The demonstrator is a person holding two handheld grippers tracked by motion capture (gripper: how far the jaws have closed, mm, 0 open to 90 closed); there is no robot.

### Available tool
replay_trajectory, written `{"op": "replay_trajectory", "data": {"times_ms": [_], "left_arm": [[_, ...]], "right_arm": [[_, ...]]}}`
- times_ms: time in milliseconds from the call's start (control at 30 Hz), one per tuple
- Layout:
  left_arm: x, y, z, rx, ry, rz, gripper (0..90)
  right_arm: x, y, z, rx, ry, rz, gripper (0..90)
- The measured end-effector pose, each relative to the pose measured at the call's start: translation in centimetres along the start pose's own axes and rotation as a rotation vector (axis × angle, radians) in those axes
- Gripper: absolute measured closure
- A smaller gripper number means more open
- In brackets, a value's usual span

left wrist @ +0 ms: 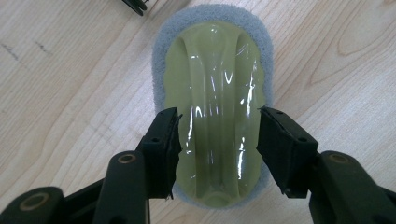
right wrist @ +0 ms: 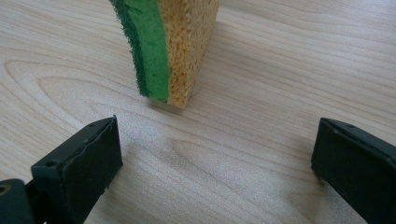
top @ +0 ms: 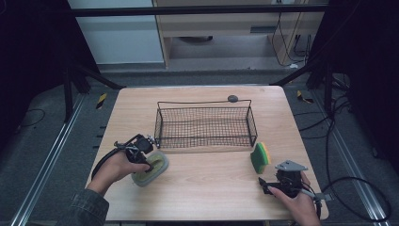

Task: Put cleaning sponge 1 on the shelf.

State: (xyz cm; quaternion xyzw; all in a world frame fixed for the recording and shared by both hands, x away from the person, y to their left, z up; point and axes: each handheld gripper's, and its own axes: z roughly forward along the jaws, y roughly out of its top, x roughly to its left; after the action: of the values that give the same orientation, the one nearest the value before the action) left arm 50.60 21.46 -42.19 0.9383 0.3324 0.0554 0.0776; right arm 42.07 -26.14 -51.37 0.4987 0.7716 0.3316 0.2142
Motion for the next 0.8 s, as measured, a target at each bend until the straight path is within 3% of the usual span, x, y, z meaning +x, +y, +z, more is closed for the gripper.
{"op": "replay_trajectory", "data": {"times_ms": [133, 533, 633, 700, 800], "left_arm": [[0.46, 0.16, 0.57, 0.0, -0.013, -0.018, 51.9], [0.46, 0.0, 0.69, 0.013, -0.009, -0.014, 59.6], [0.5, -0.06, 0.79, 0.016, -0.011, -0.006, 62.2], [0.48, -0.05, 0.81, 0.015, -0.017, 0.001, 69.4], [0.36, 0.07, 0.65, 0.009, -0.01, 0.016, 70.3]], "right_arm": [[-0.04, -0.01, 0.01, -0.002, 0.002, -0.004, 1.9], [-0.03, -0.01, 0.01, -0.002, 0.002, -0.003, 1.9], [-0.04, -0.01, 0.01, -0.002, 0.002, -0.004, 1.9], [-0.04, -0.01, 0.0, -0.001, 0.003, -0.004, 1.9], [-0.05, -0.02, -0.01, -0.001, 0.005, -0.006, 1.9]]}}
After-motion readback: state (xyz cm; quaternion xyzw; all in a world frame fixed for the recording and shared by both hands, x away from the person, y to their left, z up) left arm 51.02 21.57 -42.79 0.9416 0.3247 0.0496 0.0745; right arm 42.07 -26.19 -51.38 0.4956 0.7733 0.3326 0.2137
